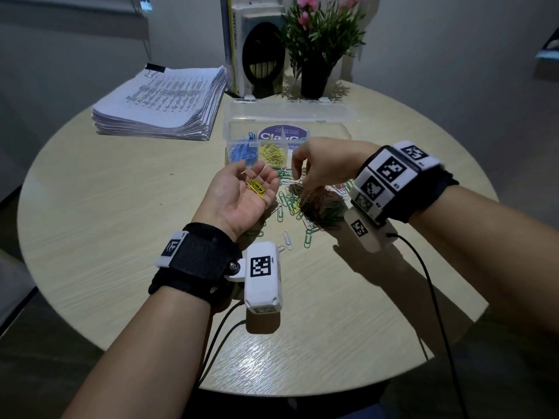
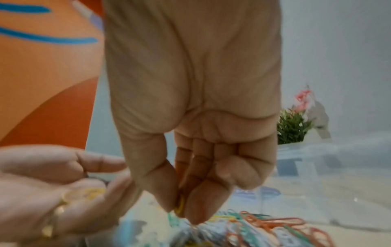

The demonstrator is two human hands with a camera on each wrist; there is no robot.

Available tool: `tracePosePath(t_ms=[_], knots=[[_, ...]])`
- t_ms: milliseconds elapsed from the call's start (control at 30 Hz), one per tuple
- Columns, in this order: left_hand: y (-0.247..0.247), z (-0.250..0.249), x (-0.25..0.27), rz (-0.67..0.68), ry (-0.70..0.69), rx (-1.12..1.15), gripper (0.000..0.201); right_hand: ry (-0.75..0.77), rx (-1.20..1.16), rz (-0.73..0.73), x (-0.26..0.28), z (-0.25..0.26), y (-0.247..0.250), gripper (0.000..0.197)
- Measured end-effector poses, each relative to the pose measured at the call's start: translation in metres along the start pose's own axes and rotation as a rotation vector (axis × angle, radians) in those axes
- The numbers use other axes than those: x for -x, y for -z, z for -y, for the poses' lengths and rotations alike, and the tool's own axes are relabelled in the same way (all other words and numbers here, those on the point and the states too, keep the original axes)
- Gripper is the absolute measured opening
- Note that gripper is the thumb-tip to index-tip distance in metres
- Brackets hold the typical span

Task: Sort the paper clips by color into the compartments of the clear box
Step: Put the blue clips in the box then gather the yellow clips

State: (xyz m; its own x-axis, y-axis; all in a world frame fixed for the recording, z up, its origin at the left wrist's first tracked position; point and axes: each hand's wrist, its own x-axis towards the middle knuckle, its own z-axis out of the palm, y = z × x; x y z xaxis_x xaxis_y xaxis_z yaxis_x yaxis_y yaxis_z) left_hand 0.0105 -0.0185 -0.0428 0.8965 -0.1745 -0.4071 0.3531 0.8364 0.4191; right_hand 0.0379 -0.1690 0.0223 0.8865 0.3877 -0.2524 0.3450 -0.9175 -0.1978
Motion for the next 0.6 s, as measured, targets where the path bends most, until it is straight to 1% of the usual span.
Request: tracePosePath(t_ms=[67,133,200,333,433,533,600], knots=[[0.0,0.002,-0.001,-0.007,-0.002,-0.018,0.035,0.009,0.042,-0.016,-0.002,-0.003,-0.004,0.017],[0.0,0.001,-0.002,-0.016,-0.004,-0.019,0.035,0.017,0.019,-0.029,-0.005,-0.006,-0.01,0.018],[0.001,0.0,-0.002,-0.018,-0.004,-0.013,0.035,0.023,0.026,-0.031,-0.007,-0.007,-0.015,0.017],[0.002,-0.001,-0.002,-0.023,-0.004,-0.006,0.036,-0.006,0.097,0.01,-0.008,-0.011,-0.017,0.014],[0.002,-0.001,-0.003,-0.023,-0.007,-0.009,0.036,-0.009,0.217,0.026,-0.011,-0.011,-0.014,0.013],[0.003,-0.002,-0.003,-0.021,-0.007,-0.005,0.035,0.014,0.221,0.042,-0.011,-0.008,-0.012,0.018],[0.004,-0.003,-0.003,-0.023,-0.009,-0.003,0.035,0.03,0.223,0.083,-0.01,-0.007,-0.012,0.022]])
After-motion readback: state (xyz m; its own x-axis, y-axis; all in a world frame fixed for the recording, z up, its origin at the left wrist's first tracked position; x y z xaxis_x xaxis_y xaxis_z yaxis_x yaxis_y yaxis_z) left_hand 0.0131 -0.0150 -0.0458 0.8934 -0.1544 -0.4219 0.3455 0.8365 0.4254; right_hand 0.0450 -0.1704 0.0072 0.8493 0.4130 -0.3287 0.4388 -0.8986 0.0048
